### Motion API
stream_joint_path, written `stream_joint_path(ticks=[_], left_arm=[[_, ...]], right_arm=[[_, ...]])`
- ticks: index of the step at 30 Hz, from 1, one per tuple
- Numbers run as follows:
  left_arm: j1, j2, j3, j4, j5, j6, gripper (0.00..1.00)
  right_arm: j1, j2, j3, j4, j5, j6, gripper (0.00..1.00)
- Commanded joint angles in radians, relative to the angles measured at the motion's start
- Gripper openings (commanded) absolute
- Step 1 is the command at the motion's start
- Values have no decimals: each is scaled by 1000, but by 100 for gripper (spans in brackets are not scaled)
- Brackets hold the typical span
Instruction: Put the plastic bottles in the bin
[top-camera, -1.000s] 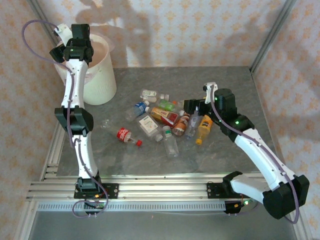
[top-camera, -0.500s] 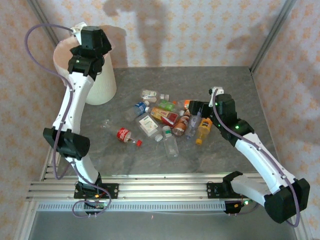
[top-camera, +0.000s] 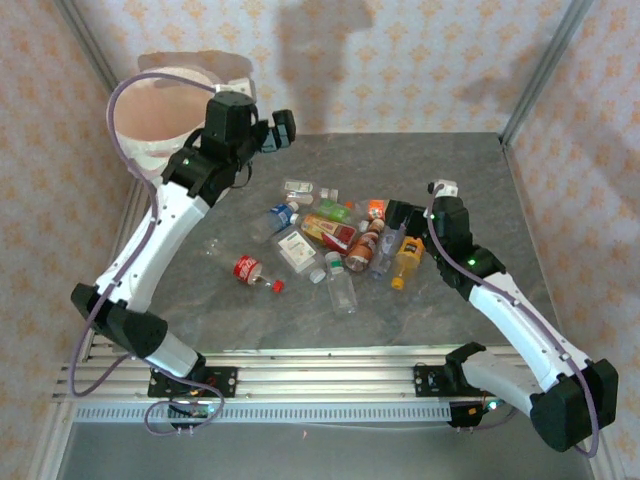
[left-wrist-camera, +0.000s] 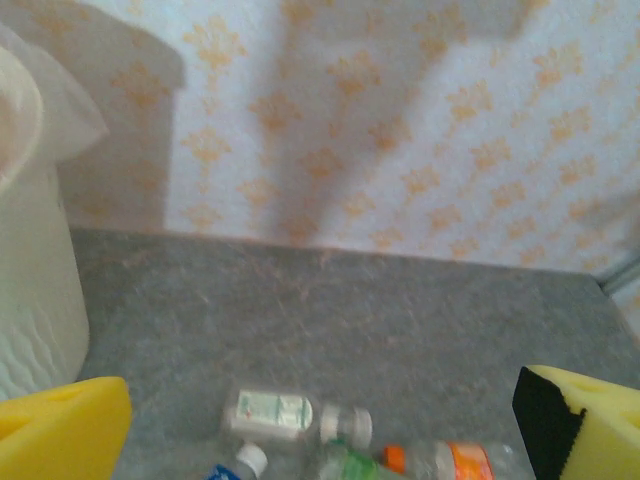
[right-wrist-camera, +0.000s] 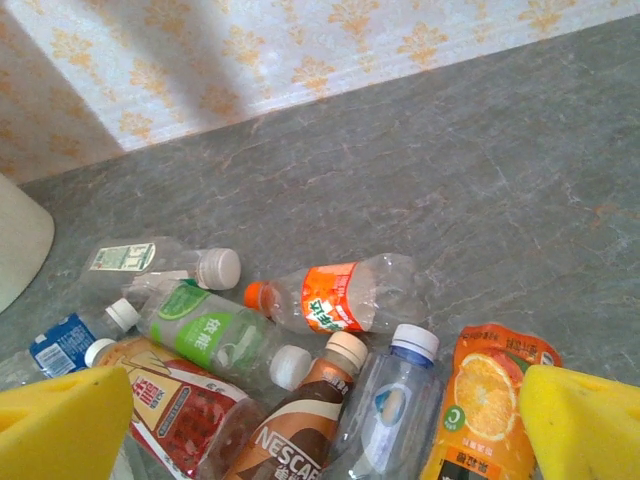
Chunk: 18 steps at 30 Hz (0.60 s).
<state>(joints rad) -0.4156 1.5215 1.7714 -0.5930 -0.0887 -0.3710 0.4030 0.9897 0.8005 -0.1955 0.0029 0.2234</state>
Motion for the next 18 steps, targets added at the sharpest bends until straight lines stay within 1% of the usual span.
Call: stream_joint_path(ticks=[1, 4, 9, 10, 12, 13, 15, 18], left_arm=[[-26, -70, -92, -95, -26, -86, 100], [-41, -137, -210, -154, -92, -205, 100], [-34, -240, -410, -223, -250, -368, 100], [-29, -255, -438, -230, -258, -396, 100], [5, -288, -527, -224, -243, -467, 100], [28, -298, -564, -222, -215, -494, 100], [105, -313, -634, -230, -147, -542, 100], [199, -336, -716, -216, -84, -578, 100]], right_arm=[[-1, -21, -22, -21, 30, 31, 99], [0, -19, -35, -3, 35, 34, 99], [0, 13, -18, 0, 66, 45, 99], [-1, 19, -10, -5, 69, 46, 99], [-1, 32, 4, -10, 68, 42, 99], [-1, 36, 3, -7, 68, 39, 99], [-1, 39, 3, 1, 68, 39, 99], [0, 41, 0, 9, 69, 40, 99]])
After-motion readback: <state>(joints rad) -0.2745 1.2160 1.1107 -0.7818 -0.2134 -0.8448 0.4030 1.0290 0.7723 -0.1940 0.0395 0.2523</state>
